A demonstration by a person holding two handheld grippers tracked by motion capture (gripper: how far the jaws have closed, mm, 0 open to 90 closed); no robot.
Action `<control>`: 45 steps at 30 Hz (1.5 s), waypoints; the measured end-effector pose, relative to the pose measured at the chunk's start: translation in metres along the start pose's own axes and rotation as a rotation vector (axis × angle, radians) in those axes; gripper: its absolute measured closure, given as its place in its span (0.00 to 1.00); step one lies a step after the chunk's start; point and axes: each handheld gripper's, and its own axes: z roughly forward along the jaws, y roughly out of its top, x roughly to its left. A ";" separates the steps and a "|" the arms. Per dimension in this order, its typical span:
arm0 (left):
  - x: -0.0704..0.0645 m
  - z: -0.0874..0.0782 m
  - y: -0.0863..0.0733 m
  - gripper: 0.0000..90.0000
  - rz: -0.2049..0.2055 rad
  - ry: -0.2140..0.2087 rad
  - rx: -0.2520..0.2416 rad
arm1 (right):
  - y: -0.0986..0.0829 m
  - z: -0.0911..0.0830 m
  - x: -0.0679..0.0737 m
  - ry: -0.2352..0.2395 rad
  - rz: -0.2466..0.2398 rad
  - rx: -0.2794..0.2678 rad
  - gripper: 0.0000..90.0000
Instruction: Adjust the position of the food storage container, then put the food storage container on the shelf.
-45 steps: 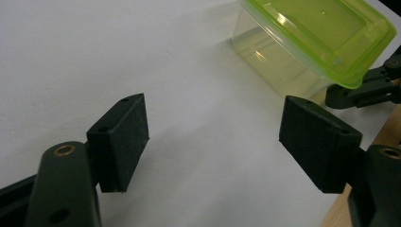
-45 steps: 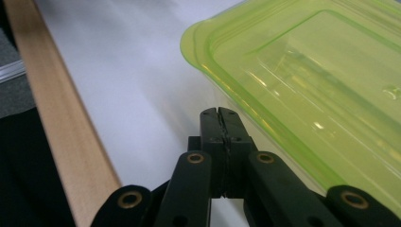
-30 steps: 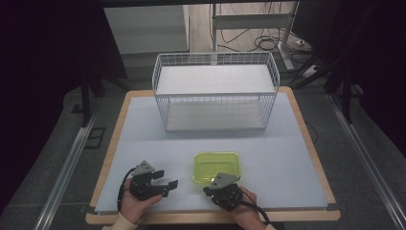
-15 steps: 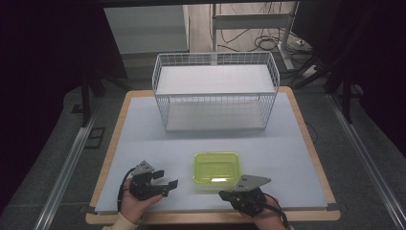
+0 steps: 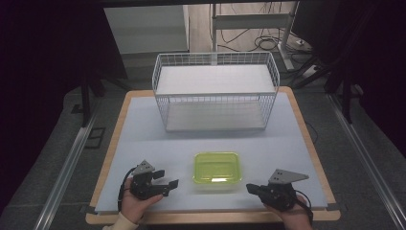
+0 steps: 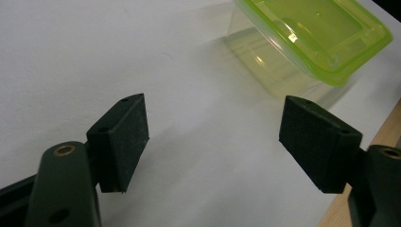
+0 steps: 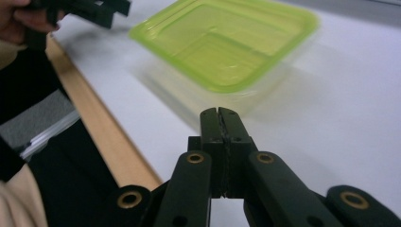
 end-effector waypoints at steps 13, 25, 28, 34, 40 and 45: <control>-0.003 -0.002 0.003 0.27 -0.006 -0.015 -0.004 | 0.002 -0.003 -0.025 -0.032 0.088 -0.118 0.50; -0.009 0.000 0.017 0.28 -0.038 -0.088 -0.010 | 0.013 0.008 -0.039 0.005 0.175 -0.118 0.35; -0.009 0.002 0.018 0.28 -0.051 -0.099 -0.004 | 0.014 0.011 -0.041 0.014 0.199 -0.107 0.37; -0.008 0.002 0.021 0.28 -0.073 -0.110 -0.008 | 0.015 0.011 -0.042 0.031 0.217 -0.090 0.38; -0.010 0.011 0.027 0.31 -0.072 -0.114 0.007 | 0.019 0.016 -0.044 0.050 0.249 -0.085 0.41; -0.011 0.017 0.032 0.35 -0.109 -0.155 0.010 | 0.023 0.023 -0.043 0.075 0.267 -0.066 0.46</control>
